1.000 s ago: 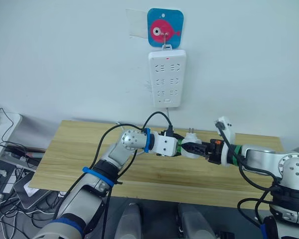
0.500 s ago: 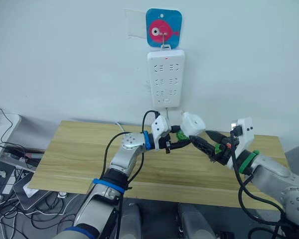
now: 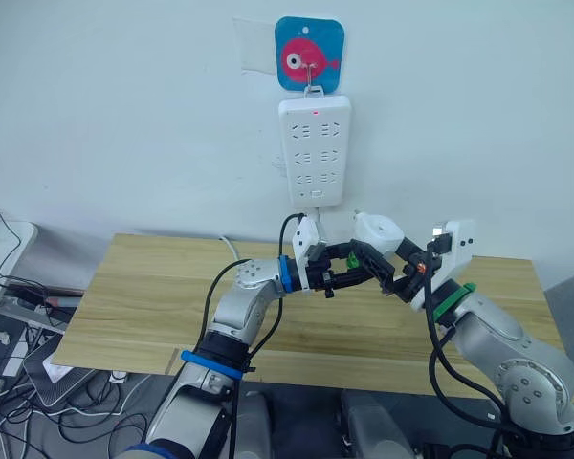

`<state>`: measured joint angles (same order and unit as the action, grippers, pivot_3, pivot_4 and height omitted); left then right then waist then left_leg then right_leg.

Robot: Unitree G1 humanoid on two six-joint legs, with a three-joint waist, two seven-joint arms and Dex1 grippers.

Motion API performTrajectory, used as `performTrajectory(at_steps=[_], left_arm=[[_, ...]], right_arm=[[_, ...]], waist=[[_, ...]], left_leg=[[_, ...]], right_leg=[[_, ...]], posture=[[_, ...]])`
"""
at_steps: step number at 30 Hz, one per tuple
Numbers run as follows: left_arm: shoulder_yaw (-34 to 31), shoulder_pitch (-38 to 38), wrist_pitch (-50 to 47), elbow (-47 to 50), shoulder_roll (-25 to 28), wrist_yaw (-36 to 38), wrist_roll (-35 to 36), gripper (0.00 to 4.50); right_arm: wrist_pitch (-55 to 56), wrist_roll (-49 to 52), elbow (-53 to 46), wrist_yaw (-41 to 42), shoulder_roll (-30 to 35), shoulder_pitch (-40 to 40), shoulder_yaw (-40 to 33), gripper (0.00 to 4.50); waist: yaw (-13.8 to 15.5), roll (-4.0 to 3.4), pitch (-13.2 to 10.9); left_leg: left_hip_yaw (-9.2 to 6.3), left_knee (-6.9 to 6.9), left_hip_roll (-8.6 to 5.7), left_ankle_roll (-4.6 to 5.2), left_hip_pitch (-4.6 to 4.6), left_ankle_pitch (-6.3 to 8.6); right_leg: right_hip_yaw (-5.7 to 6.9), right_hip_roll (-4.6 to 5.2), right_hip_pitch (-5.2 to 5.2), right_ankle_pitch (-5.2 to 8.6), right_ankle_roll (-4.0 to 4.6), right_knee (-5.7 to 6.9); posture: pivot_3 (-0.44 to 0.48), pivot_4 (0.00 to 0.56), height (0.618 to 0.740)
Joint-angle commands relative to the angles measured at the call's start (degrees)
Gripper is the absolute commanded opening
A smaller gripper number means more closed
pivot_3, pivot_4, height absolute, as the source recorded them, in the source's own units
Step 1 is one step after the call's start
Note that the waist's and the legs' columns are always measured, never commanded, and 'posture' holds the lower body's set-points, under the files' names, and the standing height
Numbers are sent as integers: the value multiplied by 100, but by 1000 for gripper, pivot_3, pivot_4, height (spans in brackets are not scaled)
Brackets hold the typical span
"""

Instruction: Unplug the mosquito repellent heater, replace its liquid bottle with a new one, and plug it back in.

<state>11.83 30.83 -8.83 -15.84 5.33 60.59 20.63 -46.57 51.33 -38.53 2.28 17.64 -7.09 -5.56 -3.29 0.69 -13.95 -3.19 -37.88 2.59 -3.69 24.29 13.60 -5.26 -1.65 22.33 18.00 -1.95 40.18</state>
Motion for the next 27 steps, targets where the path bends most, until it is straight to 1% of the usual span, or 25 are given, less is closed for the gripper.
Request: performTrajectory(at_steps=[1, 2, 3, 7, 9, 12, 14, 15, 16, 18, 20, 24, 27], left_arm=[[-47, -48, -62, 358, -42, 31, 172, 2227], [-43, -56, -86, 361, -36, 31, 168, 2227], [-39, -68, -107, 374, -30, 27, 166, 2227], [-28, -101, -131, 403, 7, -14, 115, 2227], [-55, -100, -136, 415, 112, 44, 106, 2938], [-173, -83, -77, 410, 326, 143, 119, 3816], [-392, -31, 43, 299, 655, 368, 172, 4413], [-499, -10, 64, 253, 852, 523, 221, 4500], [-559, 1, 76, 224, 977, 628, 257, 4500], [-789, 51, 49, 217, 1392, 916, 370, 4500], [-1029, 145, -69, 258, 1747, 1055, 494, 4500], [-1320, 358, -362, 294, 2164, 1031, 632, 4500], [-1504, 647, -387, 74, 2473, 1084, 605, 4500]], right_arm=[[156, 42, -92, -37, -61, -47, -115, 3546], [161, 27, -85, -29, -69, -66, -119, 3188], [164, 18, -87, -27, -75, -75, -121, 3099], [192, -48, -91, -11, -88, -93, -109, 3103], [216, -157, -92, 71, -23, -115, -72, 3103], [257, -285, -79, 216, 71, -108, -22, 3102], [325, -374, -36, 333, 138, -88, -39, 3102], [346, -410, -17, 382, 168, -88, -48, 3102], [360, -433, -6, 414, 187, -89, -52, 3102], [392, -421, 2, 517, 247, -121, -84, 3102], [412, -414, -18, 590, 294, -142, -112, 3102], [464, -569, -122, 879, 491, -110, 6, 3102], [508, -627, -173, 989, 546, -41, 72, 3102]], waist=[[0, 0, 0], [0, 0, 0], [0, 0, 0], [0, 0, 0], [1, 0, 0], [2, 0, 0], [3, 0, 0], [1, 0, 0], [-8, 0, 0], [-10, 0, 0], [-7, 0, -1], [35, 1, -1], [45, 3, -2]], left_leg=[[0, 0, 0, 0, 0, 0], [0, 0, 0, 0, 0, 0], [0, 0, 0, 0, 0, 0], [1, 0, 0, 0, 0, 0], [1, 0, 0, 0, 0, 0], [2, 0, 0, 0, -2, 0], [1, 1, 1, 0, -4, 0], [1, 2, 1, 0, -5, 0], [1, 2, 2, 0, -6, 0], [3, 3, 3, 1, -9, 0], [3, 3, 4, 1, -9, 0], [2, 3, 2, 1, -8, 1], [3, 3, 1, 1, -7, 1]], right_leg=[[0, 0, 0, 0, 0, 0], [0, 0, 0, 0, 0, 0], [-1, 0, 0, 0, 0, 0], [-2, 0, 0, 0, 0, 1], [-2, 0, 0, 0, 0, 1], [-2, 0, 0, 0, 0, 1], [-2, 0, 0, 0, 0, 3], [-1, -1, 0, 0, 0, 3], [-2, -1, 0, 0, 0, 4], [-4, -2, 0, 0, 1, 5], [-2, -2, 0, 0, 1, 7], [-2, -1, -1, 1, 0, 6], [-1, 2, -1, 1, 0, 1]], posture=[[-64, 188, 740], [-64, 188, 740], [-62, 190, 740], [-56, 194, 740], [-52, 196, 740], [-46, 200, 740], [-41, 201, 740], [-37, 205, 740], [-37, 205, 740], [-29, 211, 740], [-20, 216, 740], [-6, 222, 740], [3, 225, 740]])
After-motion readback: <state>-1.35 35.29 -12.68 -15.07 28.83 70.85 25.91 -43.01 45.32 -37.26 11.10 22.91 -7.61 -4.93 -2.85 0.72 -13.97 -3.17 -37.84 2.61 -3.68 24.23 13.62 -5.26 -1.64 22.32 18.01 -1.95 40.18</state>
